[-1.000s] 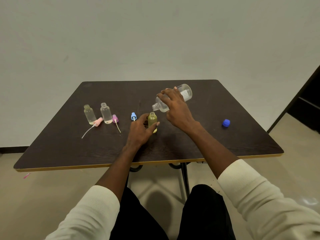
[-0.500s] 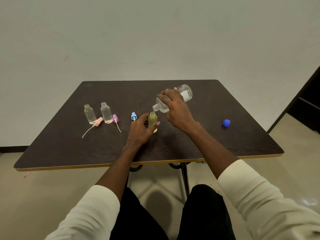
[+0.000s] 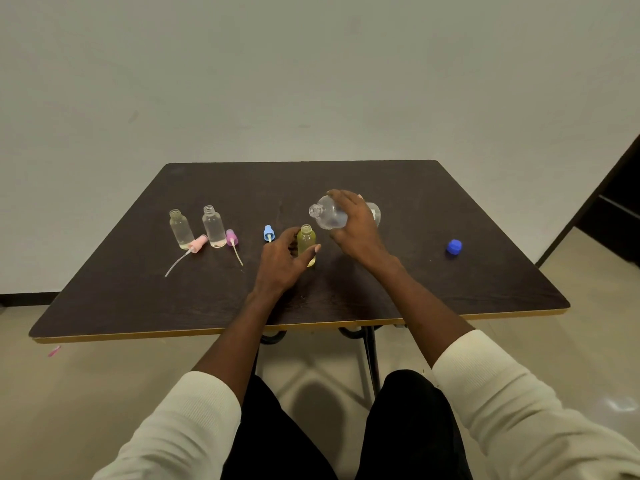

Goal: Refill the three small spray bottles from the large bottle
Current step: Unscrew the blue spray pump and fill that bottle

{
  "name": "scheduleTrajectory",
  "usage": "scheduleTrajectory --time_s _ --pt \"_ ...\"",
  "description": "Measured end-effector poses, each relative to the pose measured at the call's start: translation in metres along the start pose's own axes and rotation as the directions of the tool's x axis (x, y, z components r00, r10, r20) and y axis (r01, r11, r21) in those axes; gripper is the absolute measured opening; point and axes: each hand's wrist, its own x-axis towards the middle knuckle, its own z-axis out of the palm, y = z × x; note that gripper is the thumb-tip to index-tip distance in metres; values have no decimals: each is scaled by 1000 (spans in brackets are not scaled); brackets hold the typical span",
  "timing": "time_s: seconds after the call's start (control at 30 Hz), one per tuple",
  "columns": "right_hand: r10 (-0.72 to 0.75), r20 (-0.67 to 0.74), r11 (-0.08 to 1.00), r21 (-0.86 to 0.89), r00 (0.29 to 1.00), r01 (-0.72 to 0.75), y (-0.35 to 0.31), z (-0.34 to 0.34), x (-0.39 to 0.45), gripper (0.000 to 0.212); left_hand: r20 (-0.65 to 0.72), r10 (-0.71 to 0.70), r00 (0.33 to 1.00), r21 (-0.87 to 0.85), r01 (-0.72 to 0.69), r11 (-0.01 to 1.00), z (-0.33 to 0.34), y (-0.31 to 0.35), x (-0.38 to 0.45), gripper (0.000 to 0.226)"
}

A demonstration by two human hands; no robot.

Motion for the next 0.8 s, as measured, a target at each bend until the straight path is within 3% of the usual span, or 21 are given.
scheduleTrajectory --time_s 0.17,0.27,0.37,0.8 --pt "315 -145 936 212 938 -282 5 -7 -3 69 9 -6 1000 11 6 1000 -1 0 0 49" --pt "404 -190 887 319 895 -333 12 -15 -3 60 9 -4 1000 20 4 1000 -1 1 0 49" --pt "480 -180 840 375 859 -391 21 -15 -7 68 10 -10 1000 17 9 1000 -1 1 0 49" --pt "470 -143 841 373 871 -393 22 -9 -19 76 63 -30 998 18 29 999 0 1 1 53"
